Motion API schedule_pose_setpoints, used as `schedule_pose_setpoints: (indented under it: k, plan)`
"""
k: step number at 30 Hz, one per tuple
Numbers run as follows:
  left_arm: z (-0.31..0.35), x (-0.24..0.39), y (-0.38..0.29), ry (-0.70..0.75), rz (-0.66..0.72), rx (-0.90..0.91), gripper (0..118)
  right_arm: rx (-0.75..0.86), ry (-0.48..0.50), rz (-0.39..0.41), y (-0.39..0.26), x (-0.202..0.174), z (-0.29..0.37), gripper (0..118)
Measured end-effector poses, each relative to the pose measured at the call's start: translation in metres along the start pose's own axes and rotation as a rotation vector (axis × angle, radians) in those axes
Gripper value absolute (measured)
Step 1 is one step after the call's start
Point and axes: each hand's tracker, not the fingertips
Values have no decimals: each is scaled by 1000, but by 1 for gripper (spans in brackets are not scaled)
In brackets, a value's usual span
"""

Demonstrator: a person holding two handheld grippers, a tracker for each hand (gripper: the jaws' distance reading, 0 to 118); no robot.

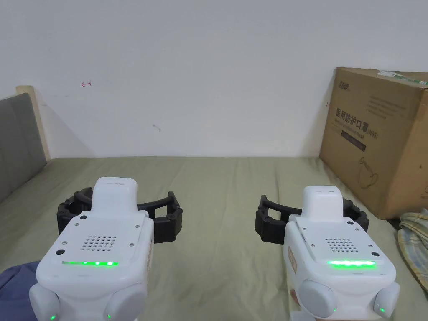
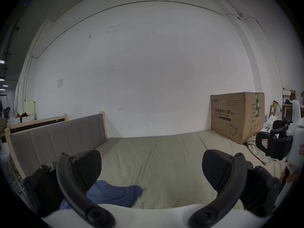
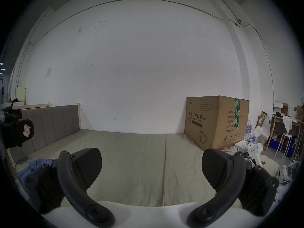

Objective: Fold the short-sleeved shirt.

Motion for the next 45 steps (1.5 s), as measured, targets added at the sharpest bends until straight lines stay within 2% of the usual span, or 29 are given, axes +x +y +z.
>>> schedule_pose_setpoints:
  k: [29,38,45]
  plan:
    - [-1,0,-2,12,-16,-9,118,7,8,2,-2,-1,1,118]
    - [-1,2,-2,14,-24,-11,118,-5,13,56,-5,-6,1,118]
    - [-1,2,-2,19,-32,-10,118,-3,19,23,-3,-4,2,118]
